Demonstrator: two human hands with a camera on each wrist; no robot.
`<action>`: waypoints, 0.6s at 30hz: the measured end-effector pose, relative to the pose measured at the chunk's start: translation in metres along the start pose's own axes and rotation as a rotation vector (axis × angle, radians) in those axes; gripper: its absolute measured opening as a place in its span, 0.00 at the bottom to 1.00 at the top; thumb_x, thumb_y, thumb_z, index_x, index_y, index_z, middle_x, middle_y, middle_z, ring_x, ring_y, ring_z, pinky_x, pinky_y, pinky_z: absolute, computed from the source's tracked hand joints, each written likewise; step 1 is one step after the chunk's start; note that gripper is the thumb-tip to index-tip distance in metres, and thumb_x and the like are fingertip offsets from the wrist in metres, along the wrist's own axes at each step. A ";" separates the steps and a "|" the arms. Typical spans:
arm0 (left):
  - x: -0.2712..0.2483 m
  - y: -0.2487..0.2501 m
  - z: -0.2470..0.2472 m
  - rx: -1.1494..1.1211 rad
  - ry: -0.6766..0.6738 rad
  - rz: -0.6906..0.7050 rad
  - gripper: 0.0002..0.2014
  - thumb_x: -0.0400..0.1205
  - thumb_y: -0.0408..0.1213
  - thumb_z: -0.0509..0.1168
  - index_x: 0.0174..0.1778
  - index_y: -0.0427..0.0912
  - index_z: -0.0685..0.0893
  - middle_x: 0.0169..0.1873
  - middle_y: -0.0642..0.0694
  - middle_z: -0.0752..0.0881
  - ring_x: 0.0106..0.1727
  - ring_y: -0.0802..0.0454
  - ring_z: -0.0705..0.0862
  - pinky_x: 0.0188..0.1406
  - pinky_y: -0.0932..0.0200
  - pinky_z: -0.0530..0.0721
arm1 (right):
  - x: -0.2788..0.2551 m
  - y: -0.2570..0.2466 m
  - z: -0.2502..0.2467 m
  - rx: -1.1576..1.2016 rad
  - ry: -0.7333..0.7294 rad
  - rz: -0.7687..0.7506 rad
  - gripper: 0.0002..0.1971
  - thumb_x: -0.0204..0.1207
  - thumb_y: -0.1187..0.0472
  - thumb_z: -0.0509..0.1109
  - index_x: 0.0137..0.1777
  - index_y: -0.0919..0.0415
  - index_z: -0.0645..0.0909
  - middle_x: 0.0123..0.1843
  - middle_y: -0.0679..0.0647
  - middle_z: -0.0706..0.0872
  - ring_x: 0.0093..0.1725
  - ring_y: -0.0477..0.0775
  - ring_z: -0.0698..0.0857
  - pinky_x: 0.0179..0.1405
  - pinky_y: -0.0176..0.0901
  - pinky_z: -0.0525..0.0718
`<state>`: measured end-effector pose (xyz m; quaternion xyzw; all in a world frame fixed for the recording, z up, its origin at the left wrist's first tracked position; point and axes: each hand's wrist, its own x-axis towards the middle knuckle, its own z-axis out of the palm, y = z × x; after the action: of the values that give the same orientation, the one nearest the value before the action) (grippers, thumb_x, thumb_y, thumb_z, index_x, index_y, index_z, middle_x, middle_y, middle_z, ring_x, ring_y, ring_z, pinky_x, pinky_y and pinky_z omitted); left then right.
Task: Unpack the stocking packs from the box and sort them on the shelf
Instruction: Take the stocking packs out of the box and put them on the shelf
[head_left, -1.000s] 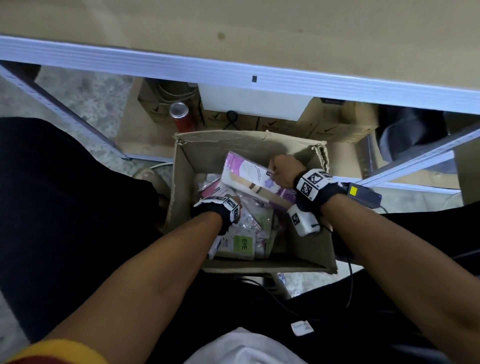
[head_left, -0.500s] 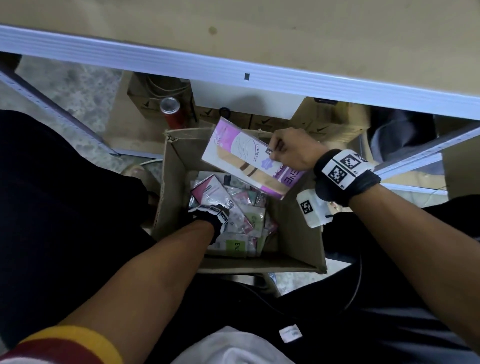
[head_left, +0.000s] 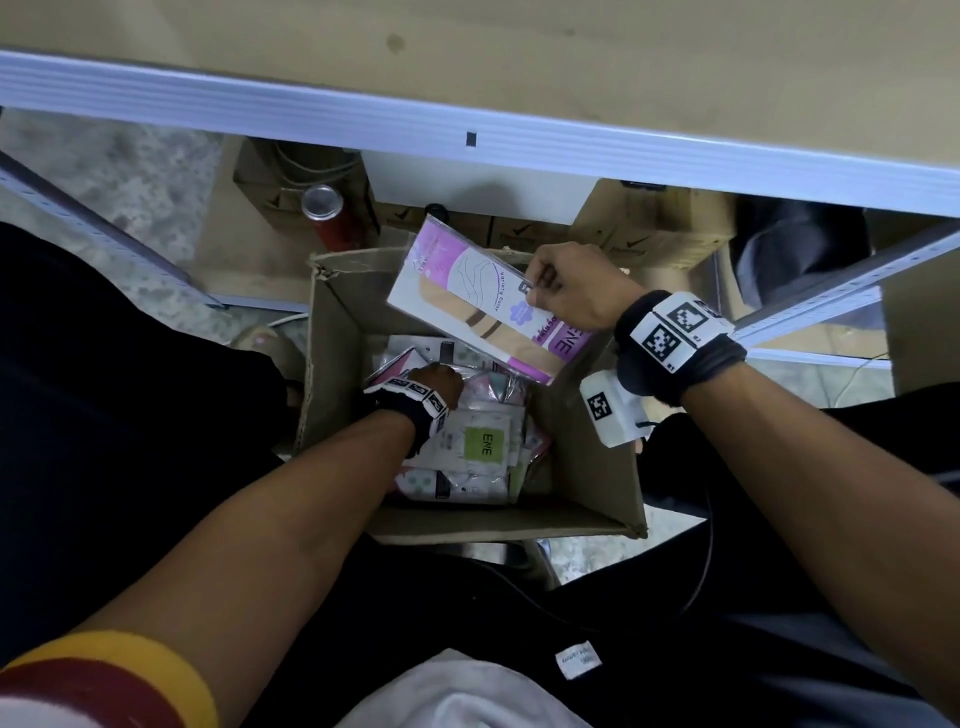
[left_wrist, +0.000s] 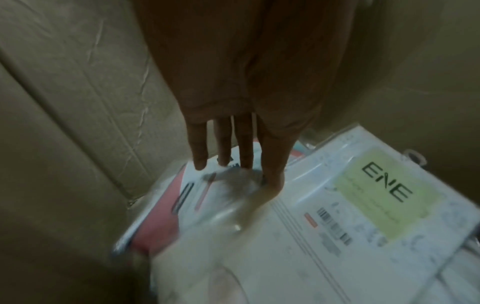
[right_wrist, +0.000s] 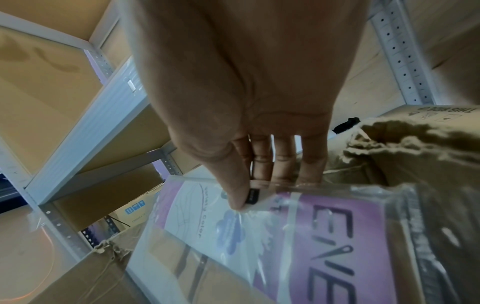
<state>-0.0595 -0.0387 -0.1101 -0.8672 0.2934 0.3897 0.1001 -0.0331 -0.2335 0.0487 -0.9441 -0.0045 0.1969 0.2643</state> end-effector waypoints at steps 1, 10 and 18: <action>0.000 -0.001 0.003 0.046 -0.017 0.003 0.16 0.86 0.32 0.65 0.70 0.35 0.81 0.72 0.36 0.79 0.74 0.36 0.77 0.68 0.41 0.80 | 0.000 0.000 0.000 0.006 -0.002 0.002 0.06 0.79 0.69 0.69 0.53 0.62 0.84 0.48 0.50 0.85 0.39 0.41 0.80 0.46 0.37 0.80; -0.011 0.003 -0.011 0.139 0.066 0.087 0.17 0.86 0.27 0.58 0.69 0.38 0.82 0.70 0.35 0.82 0.71 0.35 0.80 0.70 0.42 0.77 | 0.004 0.001 0.004 -0.019 0.016 -0.028 0.05 0.78 0.69 0.69 0.51 0.61 0.83 0.47 0.49 0.84 0.43 0.44 0.81 0.48 0.40 0.81; -0.042 0.004 -0.036 0.145 0.097 0.138 0.12 0.84 0.27 0.63 0.60 0.35 0.87 0.61 0.36 0.86 0.62 0.36 0.86 0.50 0.47 0.80 | 0.005 -0.007 0.011 -0.090 0.037 -0.032 0.06 0.76 0.68 0.68 0.44 0.56 0.81 0.48 0.52 0.88 0.48 0.54 0.86 0.52 0.47 0.86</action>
<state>-0.0615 -0.0383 -0.0546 -0.8534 0.3841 0.3309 0.1211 -0.0318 -0.2216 0.0415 -0.9583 -0.0236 0.1747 0.2249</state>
